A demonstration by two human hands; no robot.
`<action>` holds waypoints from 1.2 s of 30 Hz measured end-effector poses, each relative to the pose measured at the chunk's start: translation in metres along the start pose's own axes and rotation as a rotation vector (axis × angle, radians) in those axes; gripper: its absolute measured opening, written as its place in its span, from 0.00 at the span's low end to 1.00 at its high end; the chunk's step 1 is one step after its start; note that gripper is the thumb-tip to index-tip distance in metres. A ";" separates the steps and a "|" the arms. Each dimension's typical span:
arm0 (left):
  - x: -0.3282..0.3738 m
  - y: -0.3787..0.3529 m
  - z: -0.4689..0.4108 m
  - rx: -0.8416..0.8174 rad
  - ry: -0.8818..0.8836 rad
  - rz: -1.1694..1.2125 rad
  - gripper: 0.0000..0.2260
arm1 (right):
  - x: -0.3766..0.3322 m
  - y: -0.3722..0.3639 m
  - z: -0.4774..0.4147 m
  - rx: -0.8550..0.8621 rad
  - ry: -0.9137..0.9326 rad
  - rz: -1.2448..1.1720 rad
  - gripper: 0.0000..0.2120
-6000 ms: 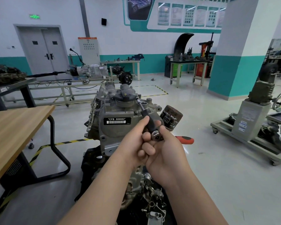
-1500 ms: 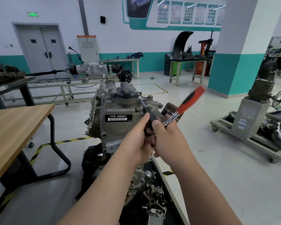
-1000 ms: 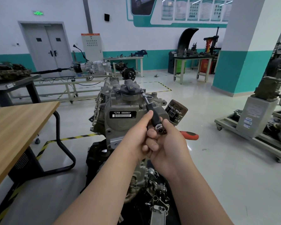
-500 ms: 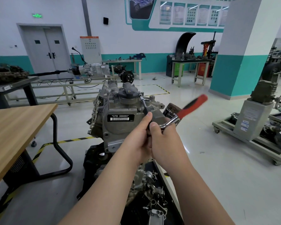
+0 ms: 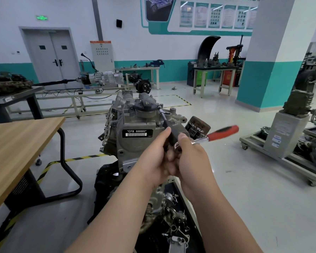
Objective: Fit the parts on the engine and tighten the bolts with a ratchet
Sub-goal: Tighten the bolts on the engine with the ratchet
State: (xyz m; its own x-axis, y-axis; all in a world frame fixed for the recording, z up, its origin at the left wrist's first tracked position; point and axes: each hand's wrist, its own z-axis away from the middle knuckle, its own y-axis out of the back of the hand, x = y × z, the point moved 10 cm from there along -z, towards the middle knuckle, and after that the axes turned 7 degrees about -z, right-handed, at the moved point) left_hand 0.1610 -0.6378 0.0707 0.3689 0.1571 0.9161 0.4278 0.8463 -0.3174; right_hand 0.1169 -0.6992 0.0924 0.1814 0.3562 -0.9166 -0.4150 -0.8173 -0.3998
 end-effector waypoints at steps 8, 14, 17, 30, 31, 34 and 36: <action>-0.003 0.002 -0.001 -0.021 0.015 -0.028 0.31 | 0.016 -0.019 0.012 -0.080 -0.210 -0.535 0.13; -0.005 0.006 0.000 0.025 0.029 -0.085 0.34 | 0.018 -0.013 0.010 -0.050 -0.159 -0.375 0.17; -0.003 0.009 -0.001 0.072 0.013 -0.115 0.28 | 0.011 -0.006 0.006 -0.027 -0.073 -0.135 0.19; 0.003 -0.003 -0.004 0.015 -0.035 0.064 0.22 | -0.044 -0.010 0.007 -0.029 0.354 0.948 0.22; 0.003 -0.003 -0.005 0.015 -0.048 0.066 0.24 | -0.039 -0.008 0.005 -0.038 0.309 0.813 0.21; 0.002 -0.002 -0.007 0.025 -0.053 0.050 0.23 | -0.023 -0.004 -0.001 -0.048 0.188 0.424 0.14; -0.001 -0.001 -0.009 0.021 -0.045 0.019 0.20 | -0.015 -0.001 -0.003 -0.023 0.141 0.297 0.12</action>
State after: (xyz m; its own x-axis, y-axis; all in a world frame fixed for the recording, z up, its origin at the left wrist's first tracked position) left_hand 0.1678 -0.6437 0.0680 0.3394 0.1953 0.9201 0.4033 0.8535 -0.3299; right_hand 0.1171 -0.7048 0.1072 0.1774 0.0362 -0.9835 -0.4485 -0.8865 -0.1135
